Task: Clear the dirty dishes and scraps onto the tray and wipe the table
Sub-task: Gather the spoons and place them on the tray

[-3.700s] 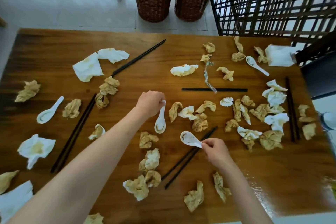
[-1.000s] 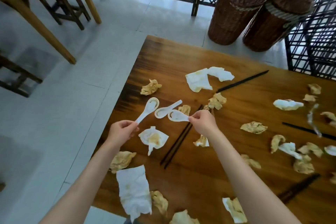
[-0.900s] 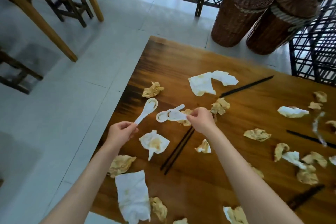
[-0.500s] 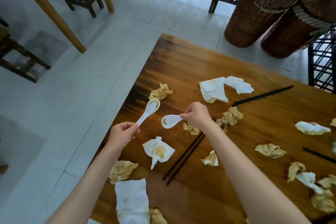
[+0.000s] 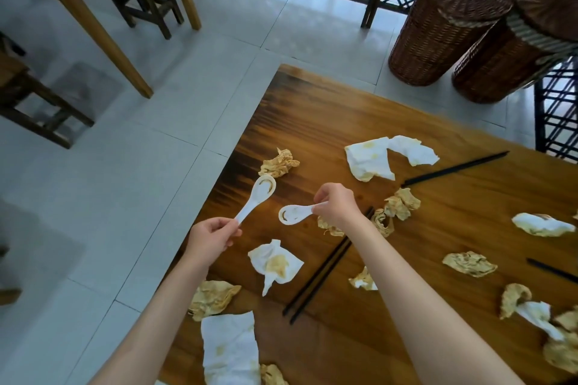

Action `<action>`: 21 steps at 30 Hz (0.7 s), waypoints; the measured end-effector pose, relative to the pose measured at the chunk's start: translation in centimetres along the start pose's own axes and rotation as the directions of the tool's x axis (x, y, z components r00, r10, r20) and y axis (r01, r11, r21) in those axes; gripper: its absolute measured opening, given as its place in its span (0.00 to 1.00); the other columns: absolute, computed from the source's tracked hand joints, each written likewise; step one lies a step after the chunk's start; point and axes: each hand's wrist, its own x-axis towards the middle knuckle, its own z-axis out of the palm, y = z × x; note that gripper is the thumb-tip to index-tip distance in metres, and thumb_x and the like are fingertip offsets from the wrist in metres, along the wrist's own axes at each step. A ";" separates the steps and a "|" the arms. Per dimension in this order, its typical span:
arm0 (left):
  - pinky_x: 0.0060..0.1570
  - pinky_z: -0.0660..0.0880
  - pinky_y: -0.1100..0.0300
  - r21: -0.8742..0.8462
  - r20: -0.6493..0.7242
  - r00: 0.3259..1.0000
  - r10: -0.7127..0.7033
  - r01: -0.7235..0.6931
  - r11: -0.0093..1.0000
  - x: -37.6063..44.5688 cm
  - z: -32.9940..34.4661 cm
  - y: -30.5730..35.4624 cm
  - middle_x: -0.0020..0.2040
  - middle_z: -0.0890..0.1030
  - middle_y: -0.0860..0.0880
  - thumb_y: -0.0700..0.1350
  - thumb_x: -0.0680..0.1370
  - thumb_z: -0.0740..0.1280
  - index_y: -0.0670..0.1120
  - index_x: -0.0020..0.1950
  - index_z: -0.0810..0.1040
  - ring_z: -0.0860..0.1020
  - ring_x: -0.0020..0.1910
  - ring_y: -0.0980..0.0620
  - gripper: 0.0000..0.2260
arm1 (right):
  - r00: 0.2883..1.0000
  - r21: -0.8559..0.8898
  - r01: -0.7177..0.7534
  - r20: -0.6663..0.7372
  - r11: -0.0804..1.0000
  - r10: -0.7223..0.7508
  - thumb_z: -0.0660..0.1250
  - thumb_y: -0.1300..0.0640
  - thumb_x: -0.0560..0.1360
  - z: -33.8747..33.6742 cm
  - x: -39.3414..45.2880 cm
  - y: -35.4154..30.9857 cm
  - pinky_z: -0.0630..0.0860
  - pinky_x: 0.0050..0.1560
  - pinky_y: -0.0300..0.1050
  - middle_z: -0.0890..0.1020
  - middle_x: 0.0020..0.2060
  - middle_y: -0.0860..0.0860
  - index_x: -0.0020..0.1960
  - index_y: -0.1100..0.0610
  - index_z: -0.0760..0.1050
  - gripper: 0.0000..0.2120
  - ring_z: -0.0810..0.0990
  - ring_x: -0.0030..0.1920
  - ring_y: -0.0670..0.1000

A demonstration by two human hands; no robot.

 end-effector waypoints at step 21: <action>0.39 0.74 0.61 0.051 0.278 0.950 0.139 -0.159 0.986 -6.6 5.9 3.1 0.42 0.82 0.47 0.44 0.76 0.67 0.47 0.44 0.79 0.79 0.45 0.49 0.02 | 0.869 0.758 -0.188 -0.169 0.625 0.465 0.68 0.63 0.72 -5.2 -16.2 8.9 0.75 0.29 0.38 0.81 0.34 0.54 0.41 0.58 0.79 0.03 0.76 0.28 0.47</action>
